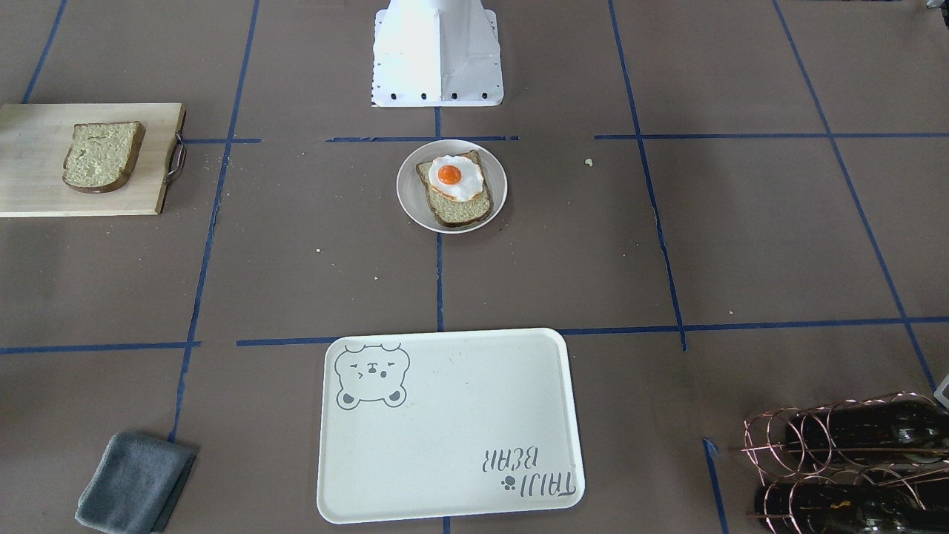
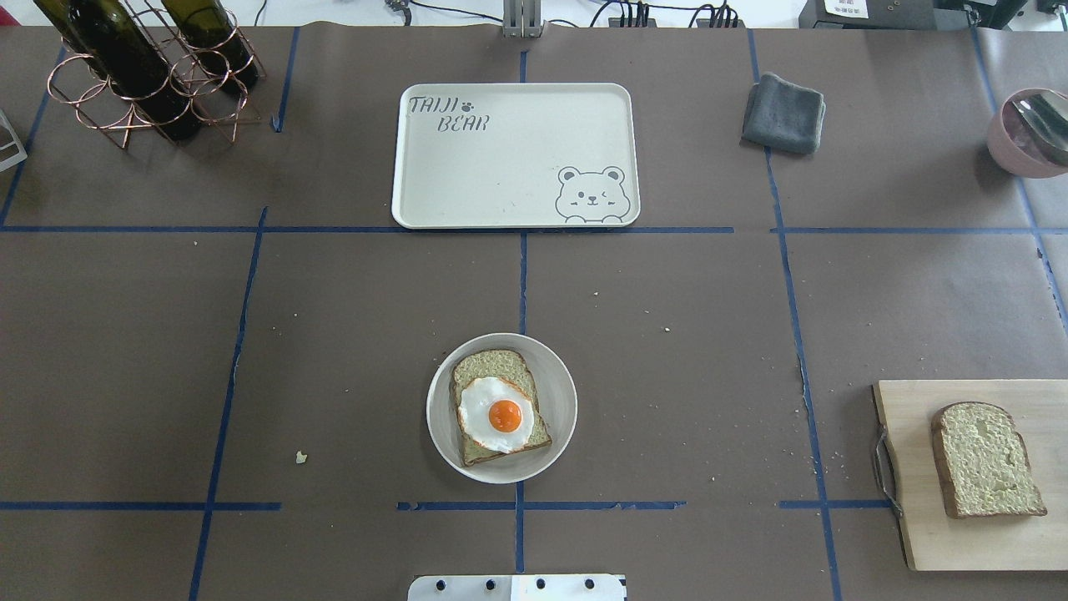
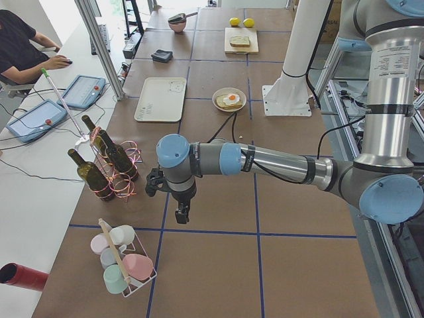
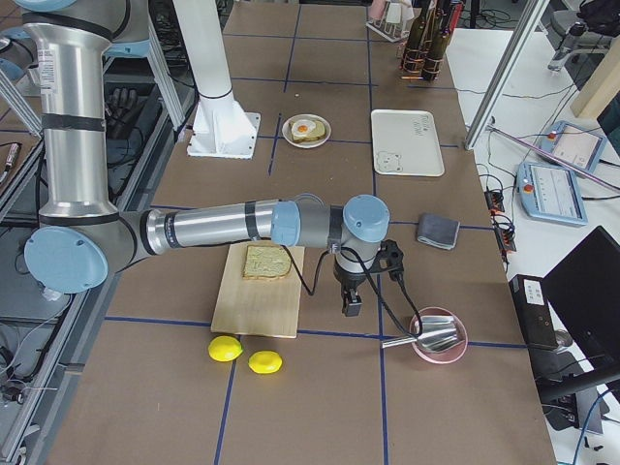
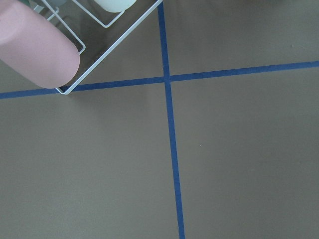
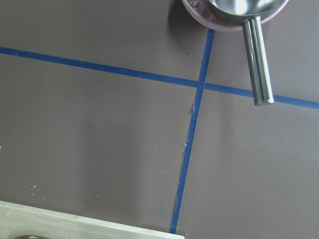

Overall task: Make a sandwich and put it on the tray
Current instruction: 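Move the right gripper toward the bread slice on the wooden board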

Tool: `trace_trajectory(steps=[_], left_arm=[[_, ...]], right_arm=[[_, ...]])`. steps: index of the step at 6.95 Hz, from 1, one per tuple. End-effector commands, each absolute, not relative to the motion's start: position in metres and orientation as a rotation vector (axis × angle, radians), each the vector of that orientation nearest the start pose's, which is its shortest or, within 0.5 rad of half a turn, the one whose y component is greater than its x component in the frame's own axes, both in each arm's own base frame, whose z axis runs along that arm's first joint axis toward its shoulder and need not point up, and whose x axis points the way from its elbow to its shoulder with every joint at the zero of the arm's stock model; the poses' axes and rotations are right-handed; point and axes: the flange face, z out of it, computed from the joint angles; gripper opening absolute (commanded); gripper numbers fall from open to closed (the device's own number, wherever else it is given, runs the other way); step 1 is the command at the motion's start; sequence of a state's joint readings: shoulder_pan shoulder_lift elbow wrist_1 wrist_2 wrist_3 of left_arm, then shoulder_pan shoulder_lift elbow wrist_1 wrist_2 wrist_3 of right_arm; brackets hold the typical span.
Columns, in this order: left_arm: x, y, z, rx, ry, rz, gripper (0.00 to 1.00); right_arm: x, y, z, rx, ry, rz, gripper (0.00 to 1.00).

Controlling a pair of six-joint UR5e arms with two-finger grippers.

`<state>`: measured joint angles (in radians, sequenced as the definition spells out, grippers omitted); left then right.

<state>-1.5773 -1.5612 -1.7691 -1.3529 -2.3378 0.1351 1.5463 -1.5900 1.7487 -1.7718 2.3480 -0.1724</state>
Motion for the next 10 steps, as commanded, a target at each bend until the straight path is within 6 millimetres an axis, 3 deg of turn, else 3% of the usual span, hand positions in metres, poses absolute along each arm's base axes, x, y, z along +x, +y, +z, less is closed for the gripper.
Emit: trace_trajectory(steps=[1,3,5,7,8,9,10], left_arm=[[-0.067,-0.475,0.567,0.064,0.782,0.123,1.0],[-0.064,-0.475,0.565,0.062,0.782,0.126,1.0],[-0.064,-0.479,0.577,0.054,0.792,0.126,1.0],[-0.06,-0.481,0.579,0.1,0.85,0.143,1.0],[-0.057,-0.479,0.576,0.127,0.894,0.157,1.0],[-0.054,-0.481,0.57,0.148,0.907,0.173,1.0],[-0.054,-0.481,0.568,0.168,0.907,0.179,1.0]], right_arm=[[0.052,-0.476,0.603,0.012,-0.783,-0.166,1.0],[0.051,-0.479,0.598,0.022,-0.782,-0.17,1.0],[0.05,-0.482,0.595,0.035,-0.784,-0.176,1.0],[0.044,-0.47,0.603,0.122,-0.863,-0.214,1.0],[0.025,-0.47,0.599,0.139,-0.943,-0.256,1.0],[-0.01,-0.466,0.591,0.145,-0.981,-0.325,1.0],[-0.041,-0.458,0.581,0.093,-0.999,-0.262,1.0]])
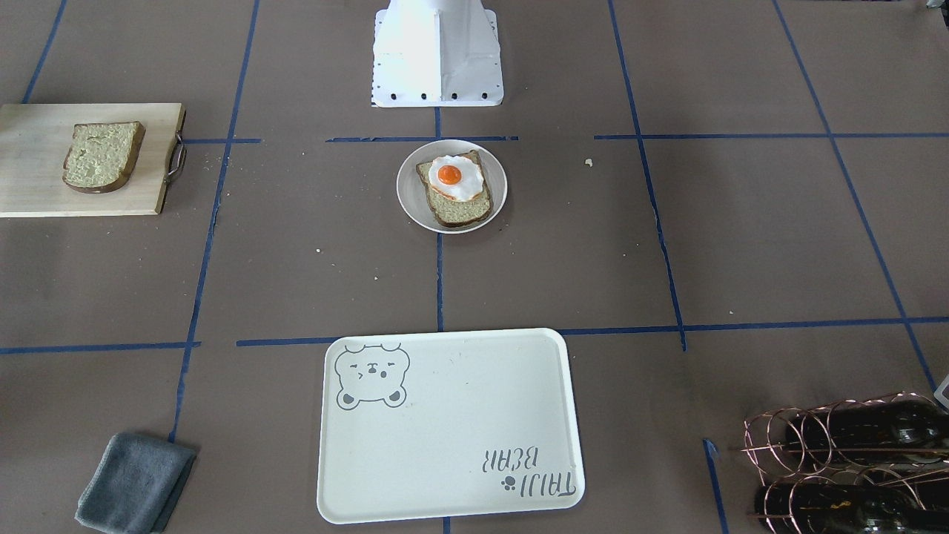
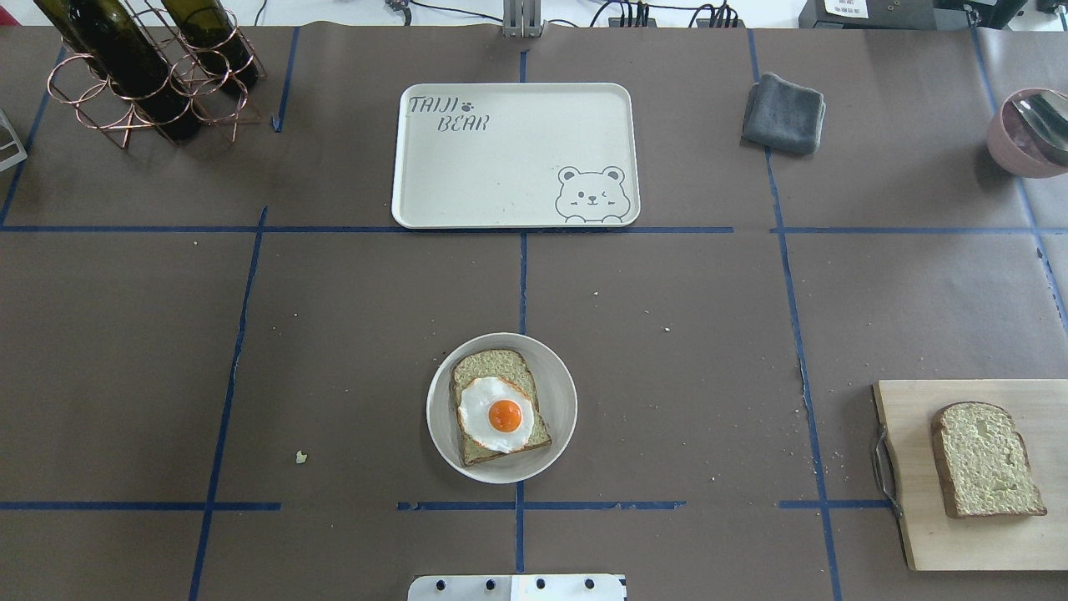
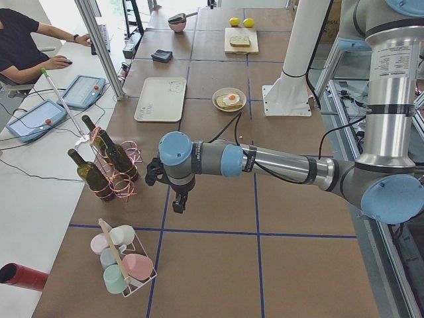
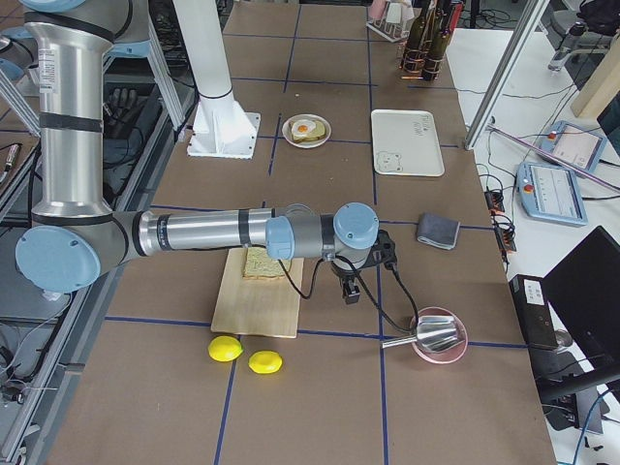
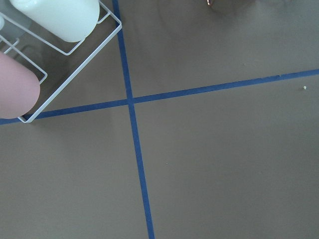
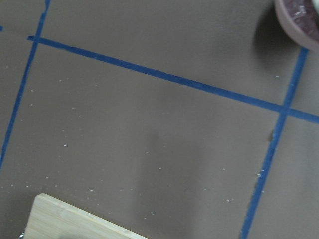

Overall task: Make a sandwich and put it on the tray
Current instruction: 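Move the right gripper toward the bread slice on the wooden board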

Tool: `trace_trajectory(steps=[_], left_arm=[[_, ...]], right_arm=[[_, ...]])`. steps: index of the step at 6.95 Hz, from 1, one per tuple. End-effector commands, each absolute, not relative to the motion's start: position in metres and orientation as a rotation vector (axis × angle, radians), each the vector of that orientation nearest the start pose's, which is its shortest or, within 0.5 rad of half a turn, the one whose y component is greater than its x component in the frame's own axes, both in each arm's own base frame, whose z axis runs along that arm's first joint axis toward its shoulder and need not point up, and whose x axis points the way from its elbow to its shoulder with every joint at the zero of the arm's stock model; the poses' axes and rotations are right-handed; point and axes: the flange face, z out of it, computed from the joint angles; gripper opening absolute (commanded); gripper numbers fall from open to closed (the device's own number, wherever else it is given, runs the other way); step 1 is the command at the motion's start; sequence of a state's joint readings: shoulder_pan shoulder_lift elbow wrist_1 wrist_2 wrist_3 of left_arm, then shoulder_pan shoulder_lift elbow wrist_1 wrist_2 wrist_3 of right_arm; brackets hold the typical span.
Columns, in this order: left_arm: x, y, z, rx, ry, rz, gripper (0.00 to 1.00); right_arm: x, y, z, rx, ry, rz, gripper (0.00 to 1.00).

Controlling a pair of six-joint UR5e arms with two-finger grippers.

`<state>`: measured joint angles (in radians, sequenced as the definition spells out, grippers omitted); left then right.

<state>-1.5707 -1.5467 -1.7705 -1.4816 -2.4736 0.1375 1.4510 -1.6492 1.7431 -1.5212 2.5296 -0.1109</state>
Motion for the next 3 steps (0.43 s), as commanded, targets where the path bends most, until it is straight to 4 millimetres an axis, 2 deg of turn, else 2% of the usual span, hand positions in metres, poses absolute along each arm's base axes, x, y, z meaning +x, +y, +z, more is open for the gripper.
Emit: trace_trajectory(steps=[1,2,3], left_arm=[[-0.054,-0.481,0.568,0.167,0.907,0.176,1.0],[-0.053,-0.481,0.568,0.169,0.908,0.177,1.0],[-0.053,-0.481,0.568,0.167,0.909,0.177,1.0]], right_arm=[[-0.066,-0.425,0.578,0.098,-0.986,-0.193,1.0],[-0.09,-0.384,0.592,0.118,-0.978,-0.158,1.0],[-0.117,-0.351,0.598,0.111,-0.983,-0.103,0.99]])
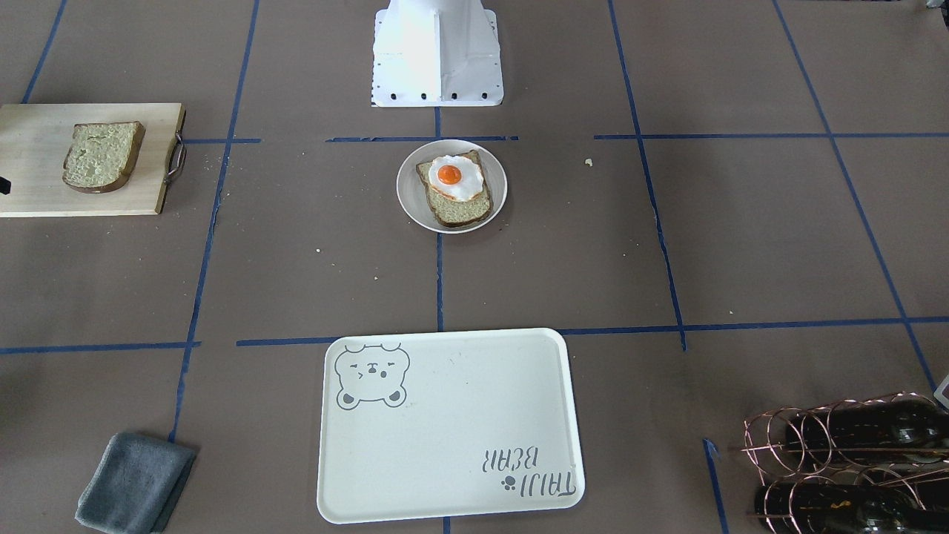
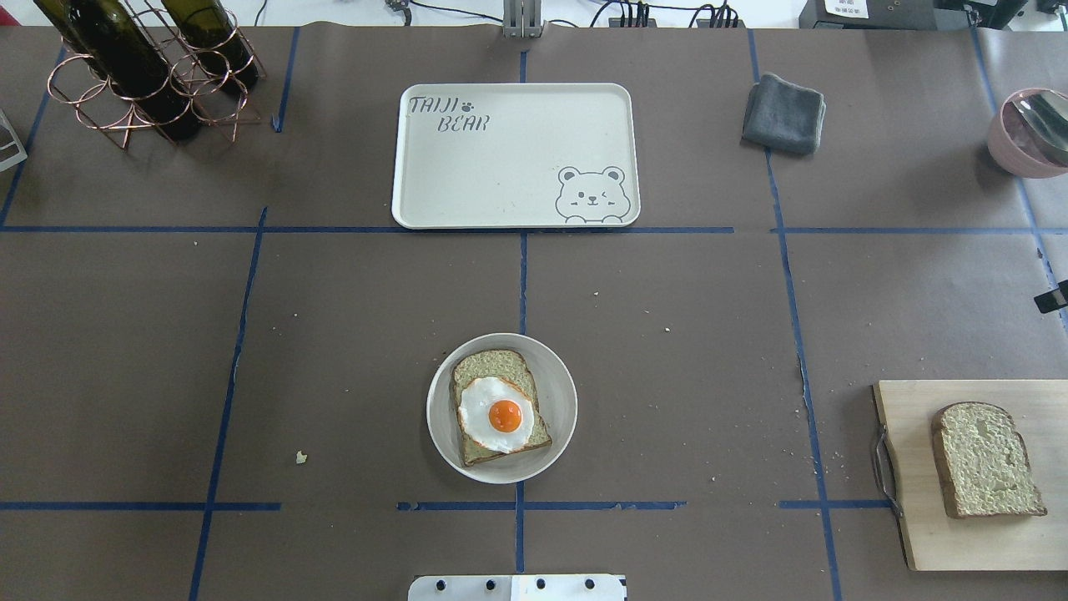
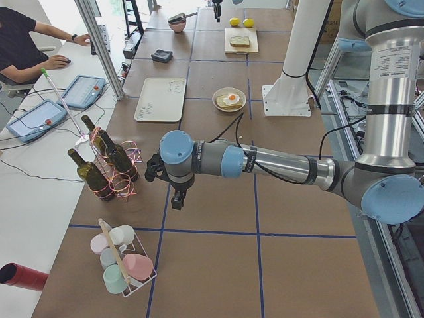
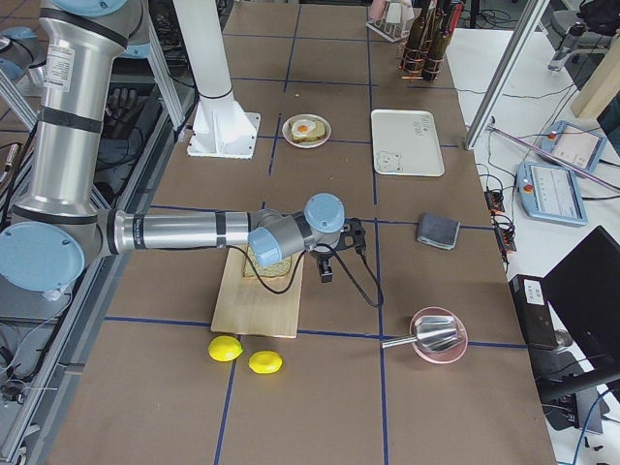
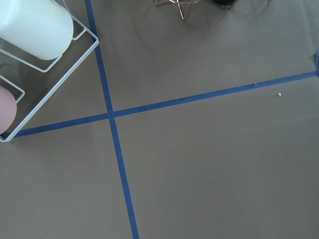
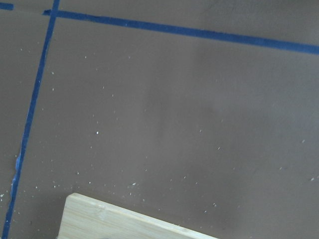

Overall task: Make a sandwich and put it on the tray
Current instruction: 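Move the right gripper toward the bread slice on the wooden board, then grasp the bread slice on the wooden board with the right gripper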

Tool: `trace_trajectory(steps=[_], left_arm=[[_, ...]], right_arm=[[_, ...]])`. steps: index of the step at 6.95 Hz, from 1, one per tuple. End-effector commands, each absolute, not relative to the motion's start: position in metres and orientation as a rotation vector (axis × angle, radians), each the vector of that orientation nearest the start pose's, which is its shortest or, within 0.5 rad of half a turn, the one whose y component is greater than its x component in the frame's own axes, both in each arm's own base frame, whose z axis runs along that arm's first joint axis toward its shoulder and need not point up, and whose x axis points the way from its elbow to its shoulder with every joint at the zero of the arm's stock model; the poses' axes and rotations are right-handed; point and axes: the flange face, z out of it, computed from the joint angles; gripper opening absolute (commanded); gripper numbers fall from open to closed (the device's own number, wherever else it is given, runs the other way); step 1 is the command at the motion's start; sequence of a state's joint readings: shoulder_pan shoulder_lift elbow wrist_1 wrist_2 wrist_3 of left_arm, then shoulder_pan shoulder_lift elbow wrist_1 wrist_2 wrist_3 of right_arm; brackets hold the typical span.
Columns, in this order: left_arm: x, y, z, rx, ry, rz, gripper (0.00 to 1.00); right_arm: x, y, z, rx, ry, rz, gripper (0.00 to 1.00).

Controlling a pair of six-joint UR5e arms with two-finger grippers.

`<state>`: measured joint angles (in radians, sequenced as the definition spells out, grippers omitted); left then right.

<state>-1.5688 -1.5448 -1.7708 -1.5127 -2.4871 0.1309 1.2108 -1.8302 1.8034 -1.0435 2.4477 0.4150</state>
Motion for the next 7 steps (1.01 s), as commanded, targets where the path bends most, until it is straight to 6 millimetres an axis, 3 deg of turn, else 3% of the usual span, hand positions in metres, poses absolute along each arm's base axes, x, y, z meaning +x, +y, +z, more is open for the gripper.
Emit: trace_trajectory(steps=[1,2,3,4,6,7], left_arm=[[-0.053,-0.481,0.568,0.168,0.909,0.178,1.0],[-0.053,-0.482,0.567,0.156,0.911,0.151,1.0],[-0.051,-0.482,0.566,0.143,0.913,0.126,1.0],[-0.049,-0.482,0.565,0.142,0.919,0.129,1.0],[-0.049,-0.482,0.565,0.14,0.919,0.126,1.0],[-0.049,-0.482,0.564,0.143,0.919,0.128,1.0]], right_arm=[[-0.129,-0.325,0.606,0.107,-0.988,-0.115,0.99],[-0.131,-0.303,0.611,0.076,-0.996,-0.014,0.99],[-0.145,-0.281,0.619,0.088,-0.996,0.013,1.0],[-0.15,-0.277,0.62,0.079,-1.001,0.004,1.0],[-0.147,-0.271,0.656,0.039,-0.958,0.02,0.99],[-0.145,-0.267,0.66,0.036,-0.979,0.011,0.87]])
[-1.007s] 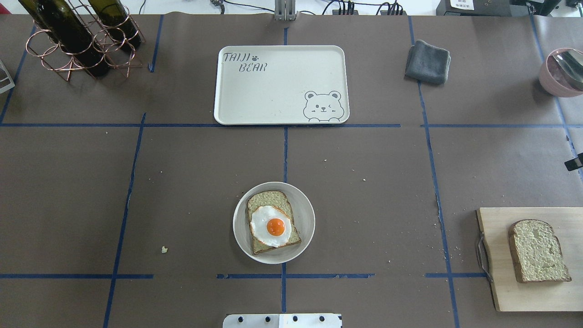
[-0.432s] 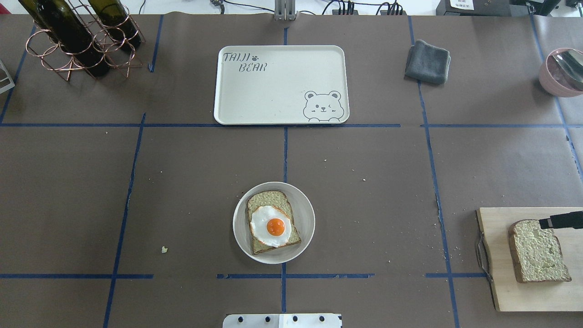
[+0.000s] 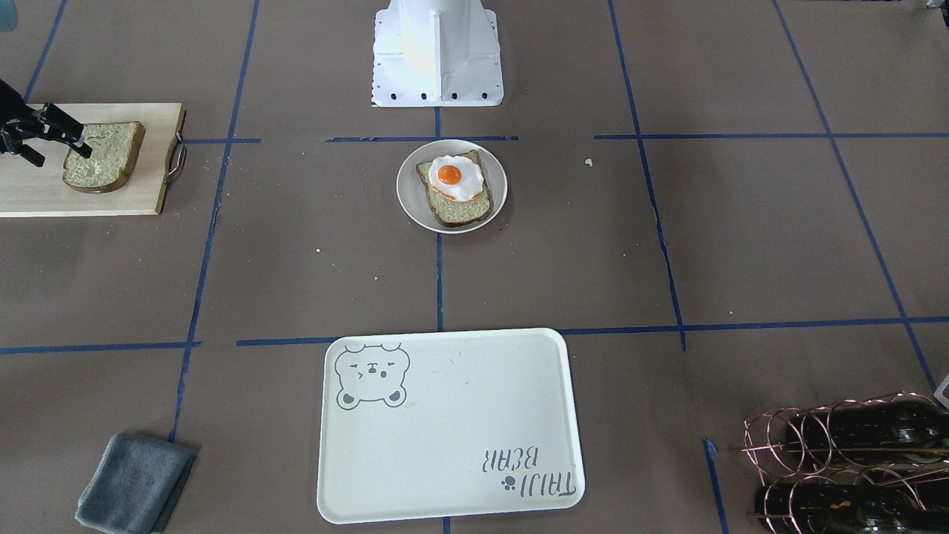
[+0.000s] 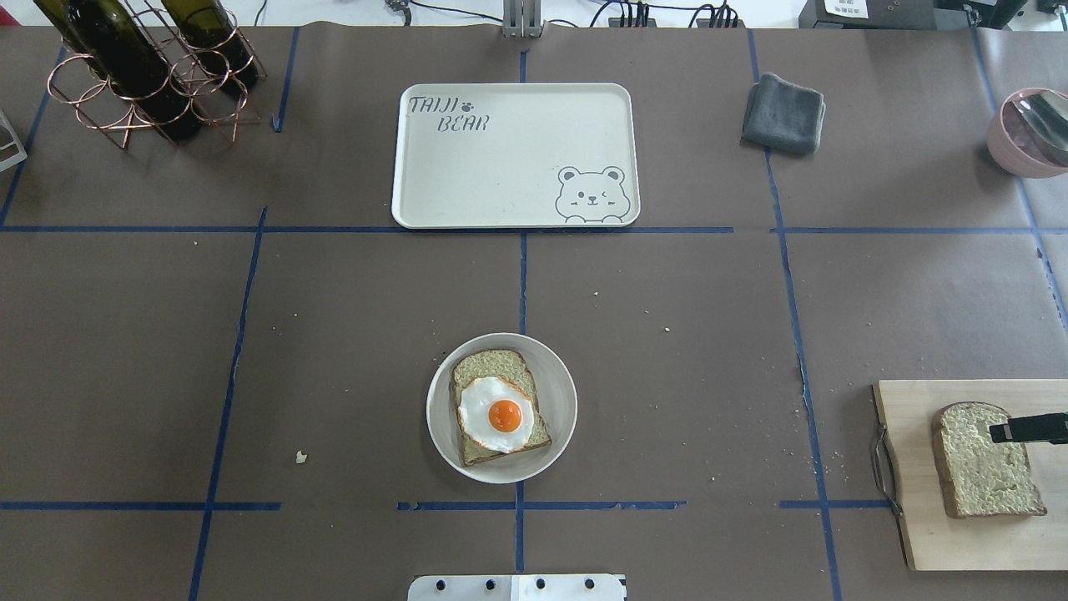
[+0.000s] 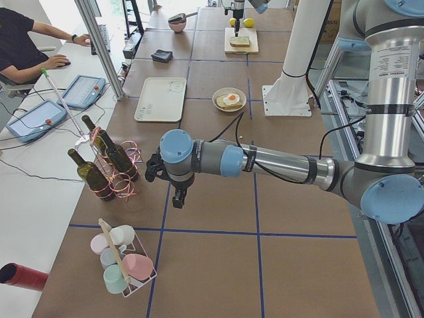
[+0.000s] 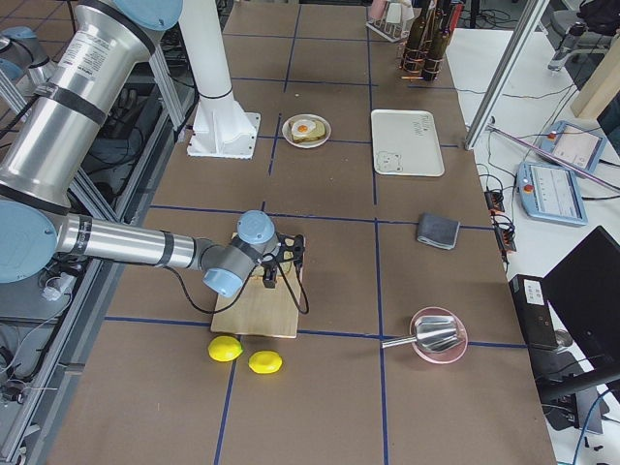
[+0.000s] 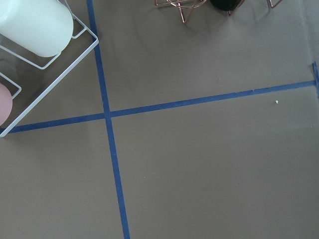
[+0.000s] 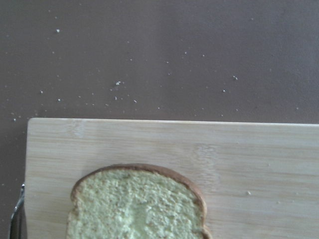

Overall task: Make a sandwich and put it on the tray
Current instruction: 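Grasp the bread slice on the wooden board with the right gripper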

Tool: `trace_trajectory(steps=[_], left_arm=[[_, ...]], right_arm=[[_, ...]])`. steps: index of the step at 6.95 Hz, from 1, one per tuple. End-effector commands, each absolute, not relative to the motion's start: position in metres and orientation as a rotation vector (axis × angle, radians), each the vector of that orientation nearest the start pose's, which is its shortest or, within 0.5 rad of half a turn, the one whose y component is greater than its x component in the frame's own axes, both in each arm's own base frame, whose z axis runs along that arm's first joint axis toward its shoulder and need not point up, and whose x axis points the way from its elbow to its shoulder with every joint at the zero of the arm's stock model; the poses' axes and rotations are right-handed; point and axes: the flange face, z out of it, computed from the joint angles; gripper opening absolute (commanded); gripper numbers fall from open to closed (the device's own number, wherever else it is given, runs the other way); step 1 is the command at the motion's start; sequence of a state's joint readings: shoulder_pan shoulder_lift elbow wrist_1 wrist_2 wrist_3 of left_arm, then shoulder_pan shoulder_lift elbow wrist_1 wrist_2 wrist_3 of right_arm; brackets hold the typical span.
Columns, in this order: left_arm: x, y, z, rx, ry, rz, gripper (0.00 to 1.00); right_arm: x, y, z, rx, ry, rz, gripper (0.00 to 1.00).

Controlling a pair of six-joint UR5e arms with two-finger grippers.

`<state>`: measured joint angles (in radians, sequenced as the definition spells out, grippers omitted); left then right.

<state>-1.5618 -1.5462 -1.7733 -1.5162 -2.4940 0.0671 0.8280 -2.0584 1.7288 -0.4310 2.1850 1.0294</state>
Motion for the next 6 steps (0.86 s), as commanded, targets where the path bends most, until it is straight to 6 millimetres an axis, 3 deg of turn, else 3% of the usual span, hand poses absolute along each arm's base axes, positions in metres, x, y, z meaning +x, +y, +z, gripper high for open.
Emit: trace_trajectory(steps=[1,2,4,6], left_arm=[[-0.0487,-0.4825,0.5652,0.141,0.919,0.128,1.0],[-0.0494,-0.4823,0.5639,0.143,0.919,0.128,1.0],[-0.0494,-0.4817,0.5646,0.142,0.919,0.127,1.0],[-0.0487,-0.4817,0.5646,0.141,0.919,0.128,1.0]], right_arm=[[-0.1446,-0.2657,0.663,0.02,-0.981,0.012,0.75],[-0.145,-0.2659,0.663,0.019,-0.983,0.012,0.62],[-0.1449,-0.2637,0.6637,0.001,-0.989,0.006,0.54],[-0.1444,-0.2628,0.6638,-0.001,-0.991,0.004,0.3]])
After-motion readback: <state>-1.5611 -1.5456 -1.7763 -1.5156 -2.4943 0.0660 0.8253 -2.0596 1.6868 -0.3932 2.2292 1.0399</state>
